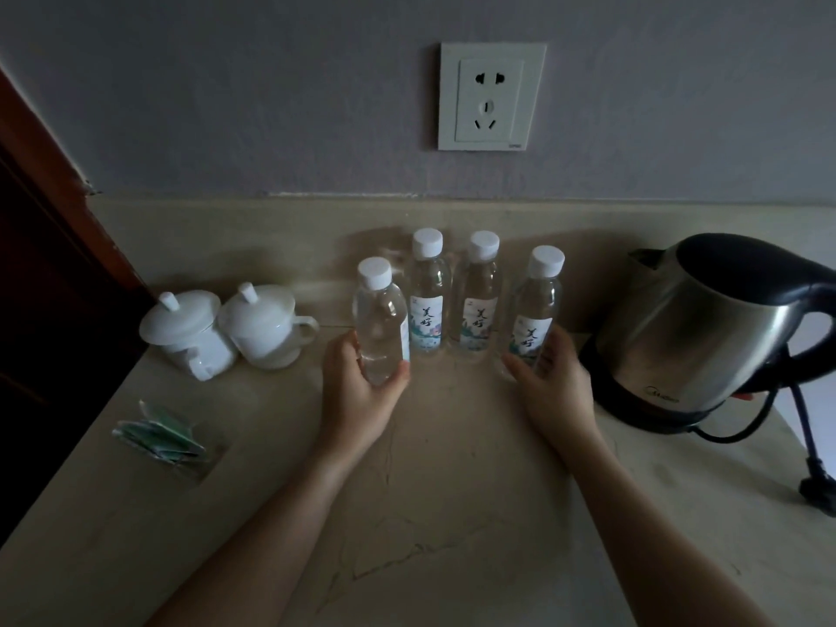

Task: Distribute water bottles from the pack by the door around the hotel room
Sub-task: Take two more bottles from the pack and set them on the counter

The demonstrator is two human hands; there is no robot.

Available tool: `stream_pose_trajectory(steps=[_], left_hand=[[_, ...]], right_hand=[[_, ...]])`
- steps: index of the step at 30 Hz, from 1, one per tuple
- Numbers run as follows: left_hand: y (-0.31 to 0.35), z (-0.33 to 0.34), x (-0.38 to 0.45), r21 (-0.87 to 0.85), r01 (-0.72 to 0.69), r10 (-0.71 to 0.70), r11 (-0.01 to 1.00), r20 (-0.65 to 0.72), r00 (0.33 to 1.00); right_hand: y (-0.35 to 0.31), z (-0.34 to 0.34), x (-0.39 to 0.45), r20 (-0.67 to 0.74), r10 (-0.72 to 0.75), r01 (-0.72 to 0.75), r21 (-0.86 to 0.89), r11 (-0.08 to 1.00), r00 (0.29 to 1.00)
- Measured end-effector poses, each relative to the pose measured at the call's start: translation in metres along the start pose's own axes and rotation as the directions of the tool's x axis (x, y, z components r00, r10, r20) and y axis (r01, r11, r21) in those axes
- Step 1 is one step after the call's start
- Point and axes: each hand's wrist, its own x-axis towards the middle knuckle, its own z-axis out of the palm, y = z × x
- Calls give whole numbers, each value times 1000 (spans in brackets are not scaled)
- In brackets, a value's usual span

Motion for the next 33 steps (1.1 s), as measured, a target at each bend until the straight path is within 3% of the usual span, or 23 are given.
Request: stream_pose_trajectory(steps=[3,7,12,20,24,33], left_hand=[[7,3,2,138,11,-6,990,-33,999],[1,4,5,13,85,-86,996,24,996],[-10,2,11,-23,58,-55,998,109,993],[-7,7,21,31,66,-67,997,50,997],[-10,9,31,-55,120,-119,991,34,992],[-15,8,39,0,-32,32,999,77,996]], right_hand=[[0,2,2,5,-3,3,-15,1000,1000],[2,3,4,21,-42,43,-40,998,999],[8,7,11,-2,-115,114,-109,988,993],[5,10,15,-4,-138,137,-116,984,990],[3,12,17,-21,-134,131,-107,986,991],[4,13,20,-44,-81,75,-119,990,996]])
